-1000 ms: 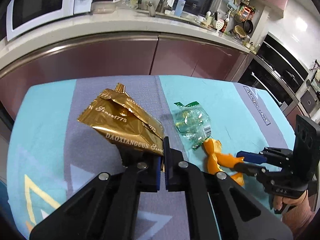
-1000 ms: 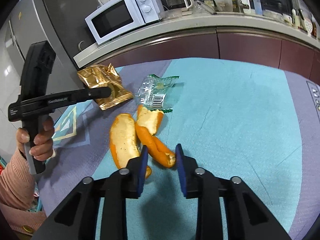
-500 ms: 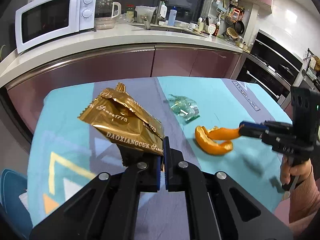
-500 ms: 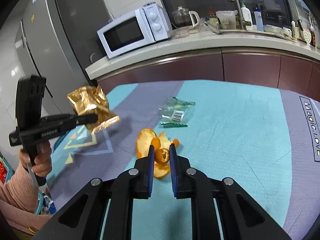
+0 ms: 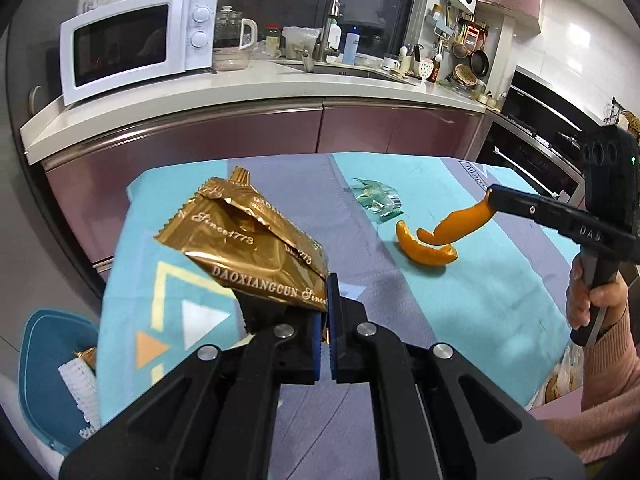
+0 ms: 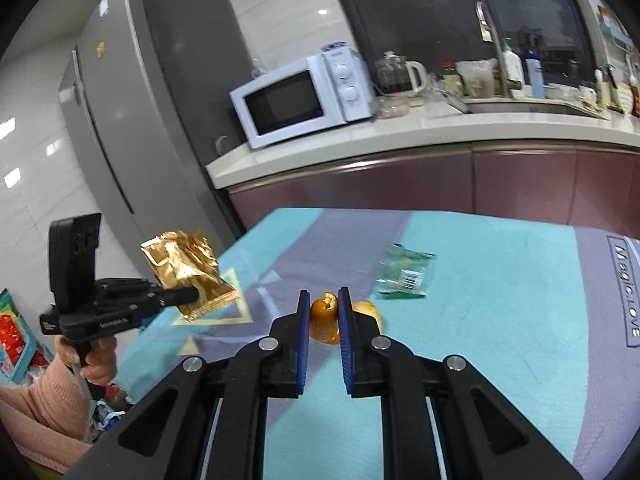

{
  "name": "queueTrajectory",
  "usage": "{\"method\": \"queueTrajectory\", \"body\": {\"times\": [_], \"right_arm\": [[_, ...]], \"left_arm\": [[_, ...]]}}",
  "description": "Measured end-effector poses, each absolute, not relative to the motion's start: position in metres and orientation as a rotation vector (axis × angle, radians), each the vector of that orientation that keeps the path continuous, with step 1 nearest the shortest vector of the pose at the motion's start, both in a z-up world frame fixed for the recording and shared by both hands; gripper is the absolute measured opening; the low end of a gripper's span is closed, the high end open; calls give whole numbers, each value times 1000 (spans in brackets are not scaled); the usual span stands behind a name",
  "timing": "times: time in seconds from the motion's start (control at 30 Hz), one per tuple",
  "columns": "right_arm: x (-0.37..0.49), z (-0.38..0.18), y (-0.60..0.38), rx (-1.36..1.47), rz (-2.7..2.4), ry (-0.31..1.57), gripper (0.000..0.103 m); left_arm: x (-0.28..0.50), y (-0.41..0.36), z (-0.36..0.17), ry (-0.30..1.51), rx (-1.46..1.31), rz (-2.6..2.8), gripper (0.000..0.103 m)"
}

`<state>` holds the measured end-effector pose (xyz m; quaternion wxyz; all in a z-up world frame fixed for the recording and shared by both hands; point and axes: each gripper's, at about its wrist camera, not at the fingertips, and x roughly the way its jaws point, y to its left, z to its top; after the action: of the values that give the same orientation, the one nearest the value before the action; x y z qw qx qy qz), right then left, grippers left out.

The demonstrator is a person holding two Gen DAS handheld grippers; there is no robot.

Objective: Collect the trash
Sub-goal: 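Lift the orange peel with the right tool while the left tool holds the wrapper, then carry the gold wrapper and orange peel with both tools over the teal bin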

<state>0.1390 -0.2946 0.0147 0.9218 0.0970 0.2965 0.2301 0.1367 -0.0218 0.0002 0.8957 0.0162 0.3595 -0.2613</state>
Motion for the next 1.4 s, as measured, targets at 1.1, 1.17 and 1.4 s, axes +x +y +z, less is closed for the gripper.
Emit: {"method": "queueTrajectory", "body": {"times": [1.1, 1.17, 1.4], "right_arm": [[167, 26, -106, 100, 865, 659, 12], [170, 27, -97, 97, 878, 660, 12], [175, 26, -76, 88, 908, 668, 12]], "left_arm": [[77, 121, 15, 716, -21, -308, 3], [78, 125, 15, 717, -24, -299, 3], [80, 139, 12, 725, -27, -271, 3]]}}
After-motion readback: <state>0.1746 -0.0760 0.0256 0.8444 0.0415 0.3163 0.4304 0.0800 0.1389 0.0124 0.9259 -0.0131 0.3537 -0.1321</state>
